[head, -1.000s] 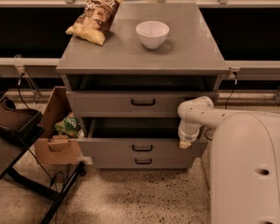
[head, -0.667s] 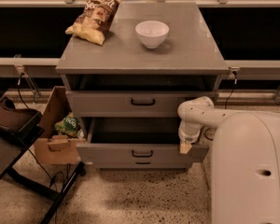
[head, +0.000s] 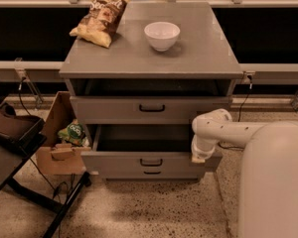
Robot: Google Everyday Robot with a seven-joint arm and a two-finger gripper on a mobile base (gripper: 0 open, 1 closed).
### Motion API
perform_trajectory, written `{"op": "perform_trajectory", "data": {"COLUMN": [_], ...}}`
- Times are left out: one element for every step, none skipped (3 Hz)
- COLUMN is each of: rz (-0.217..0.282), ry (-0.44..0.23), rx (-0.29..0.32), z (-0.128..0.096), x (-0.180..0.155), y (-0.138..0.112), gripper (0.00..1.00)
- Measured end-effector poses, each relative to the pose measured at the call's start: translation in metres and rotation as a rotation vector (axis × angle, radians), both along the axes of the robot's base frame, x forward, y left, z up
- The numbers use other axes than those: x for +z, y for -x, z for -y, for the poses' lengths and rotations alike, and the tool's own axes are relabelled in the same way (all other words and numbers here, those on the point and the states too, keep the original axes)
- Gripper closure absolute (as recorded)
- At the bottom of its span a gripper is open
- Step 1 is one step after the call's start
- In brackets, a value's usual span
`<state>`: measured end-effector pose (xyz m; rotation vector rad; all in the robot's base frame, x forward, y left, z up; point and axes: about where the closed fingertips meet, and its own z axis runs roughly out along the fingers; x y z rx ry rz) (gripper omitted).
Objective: Open middle drawer
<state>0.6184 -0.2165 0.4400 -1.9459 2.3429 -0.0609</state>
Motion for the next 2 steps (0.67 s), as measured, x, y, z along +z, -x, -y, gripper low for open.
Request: {"op": "perform_trajectory", "data": {"rz": [0.000, 0.001], "ry": [0.000, -0.006], "rx": [0.000, -0.015], "z": [0.000, 0.002], "x": [0.001, 0.000], "y": [-0.001, 0.013], "gripper": [1.00, 1.00]}}
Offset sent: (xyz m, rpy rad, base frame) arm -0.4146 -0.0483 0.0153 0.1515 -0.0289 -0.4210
